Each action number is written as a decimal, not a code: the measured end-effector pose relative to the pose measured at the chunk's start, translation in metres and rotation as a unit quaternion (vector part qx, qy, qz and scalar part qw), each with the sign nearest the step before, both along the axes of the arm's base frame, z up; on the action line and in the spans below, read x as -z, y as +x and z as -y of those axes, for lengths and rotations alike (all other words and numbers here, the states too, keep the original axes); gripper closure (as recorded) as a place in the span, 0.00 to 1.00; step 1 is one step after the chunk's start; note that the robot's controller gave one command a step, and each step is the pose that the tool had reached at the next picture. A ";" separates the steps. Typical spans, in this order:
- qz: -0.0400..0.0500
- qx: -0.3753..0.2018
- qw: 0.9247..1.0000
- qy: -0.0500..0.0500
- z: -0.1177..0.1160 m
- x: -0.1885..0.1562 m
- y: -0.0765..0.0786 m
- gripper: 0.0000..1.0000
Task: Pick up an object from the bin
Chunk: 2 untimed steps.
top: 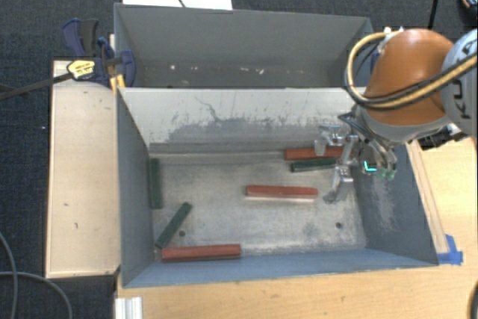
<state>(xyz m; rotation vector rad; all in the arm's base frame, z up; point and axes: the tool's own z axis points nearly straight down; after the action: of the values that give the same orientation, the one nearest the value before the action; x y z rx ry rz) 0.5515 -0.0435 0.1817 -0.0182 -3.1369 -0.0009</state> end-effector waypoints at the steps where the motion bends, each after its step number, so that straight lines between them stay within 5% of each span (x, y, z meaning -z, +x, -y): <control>1: 0.002 0.038 0.999 0.000 -0.014 0.115 0.026 0.00; 2: 0.006 0.036 0.999 0.000 -0.013 0.108 0.028 1.00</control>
Offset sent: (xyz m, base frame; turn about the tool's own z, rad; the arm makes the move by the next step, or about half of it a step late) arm 0.0258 0.0132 -0.1117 0.0757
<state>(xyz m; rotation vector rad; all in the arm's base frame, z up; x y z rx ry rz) 0.5799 -0.0306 0.0733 -0.1328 -3.1468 0.0001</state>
